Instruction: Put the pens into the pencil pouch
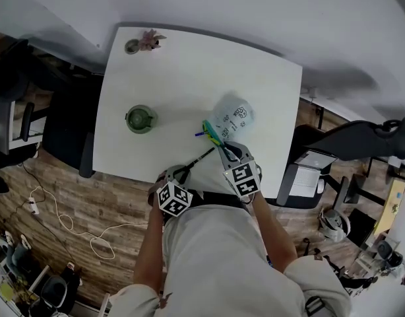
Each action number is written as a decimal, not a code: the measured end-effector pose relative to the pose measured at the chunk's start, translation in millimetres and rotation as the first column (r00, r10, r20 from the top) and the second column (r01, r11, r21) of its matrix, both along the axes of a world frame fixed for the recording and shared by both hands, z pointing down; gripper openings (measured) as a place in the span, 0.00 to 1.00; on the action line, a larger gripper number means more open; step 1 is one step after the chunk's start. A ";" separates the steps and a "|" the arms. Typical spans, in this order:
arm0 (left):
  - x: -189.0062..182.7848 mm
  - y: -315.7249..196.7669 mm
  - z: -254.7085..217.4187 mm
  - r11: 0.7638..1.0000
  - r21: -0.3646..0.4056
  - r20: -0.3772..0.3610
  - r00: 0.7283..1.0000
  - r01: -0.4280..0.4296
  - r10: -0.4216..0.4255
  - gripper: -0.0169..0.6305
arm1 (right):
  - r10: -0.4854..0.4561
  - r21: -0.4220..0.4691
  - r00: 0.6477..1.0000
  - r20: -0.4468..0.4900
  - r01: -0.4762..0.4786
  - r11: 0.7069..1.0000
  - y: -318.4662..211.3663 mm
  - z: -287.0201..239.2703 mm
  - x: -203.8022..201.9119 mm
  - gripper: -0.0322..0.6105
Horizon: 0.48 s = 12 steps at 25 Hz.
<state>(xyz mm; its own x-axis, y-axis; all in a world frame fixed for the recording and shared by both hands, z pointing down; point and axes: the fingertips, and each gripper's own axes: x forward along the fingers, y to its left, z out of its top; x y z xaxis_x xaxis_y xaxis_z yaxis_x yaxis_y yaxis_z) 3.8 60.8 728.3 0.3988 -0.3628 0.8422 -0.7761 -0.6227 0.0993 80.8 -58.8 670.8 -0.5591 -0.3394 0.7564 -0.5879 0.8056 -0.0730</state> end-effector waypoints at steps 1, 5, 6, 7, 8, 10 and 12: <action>-0.2 0.0 -0.5 1.000 -0.004 -0.010 1.000 0.004 -0.004 0.11 | 0.002 0.000 1.000 0.001 -0.002 1.000 -0.1 -0.2 -0.1 0.11; 0.1 -3.7 -8.9 1.000 0.000 -0.042 0.999 0.005 -0.005 0.11 | 0.010 0.002 1.000 0.002 -0.010 1.000 -2.0 -3.3 0.4 0.11; -0.3 -5.3 -11.9 1.000 0.005 -0.047 0.999 0.002 -0.002 0.11 | 0.012 0.003 1.000 0.003 -0.012 1.000 -2.4 -3.9 0.4 0.11; -1.2 -6.7 -14.8 1.000 0.010 -0.050 0.999 -0.001 0.001 0.11 | 0.015 0.004 1.000 0.002 -0.015 1.000 -2.6 -4.4 0.3 0.11; -2.4 -8.1 -17.4 1.000 0.015 -0.051 0.999 -0.005 0.005 0.11 | 0.018 0.005 1.000 0.002 -0.018 1.000 -2.8 -4.6 0.0 0.11; -5.8 -11.0 -22.1 1.000 0.022 -0.051 0.999 -0.012 0.013 0.11 | 0.025 0.005 1.000 0.003 -0.025 1.000 -3.5 -4.8 -1.0 0.11; -10.1 -14.2 -26.5 0.999 0.029 -0.050 0.999 -0.017 0.019 0.11 | 0.032 0.005 0.999 0.003 -0.032 0.999 -4.6 -5.2 -1.7 0.11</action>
<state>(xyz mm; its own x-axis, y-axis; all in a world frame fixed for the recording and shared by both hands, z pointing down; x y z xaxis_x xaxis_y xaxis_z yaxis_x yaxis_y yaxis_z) -6.3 46.6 701.9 0.4469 -0.3786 0.8106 -0.7592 -0.6397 0.1198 79.1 -63.4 665.6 -0.5502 -0.3612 0.7529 -0.6133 0.7867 -0.0708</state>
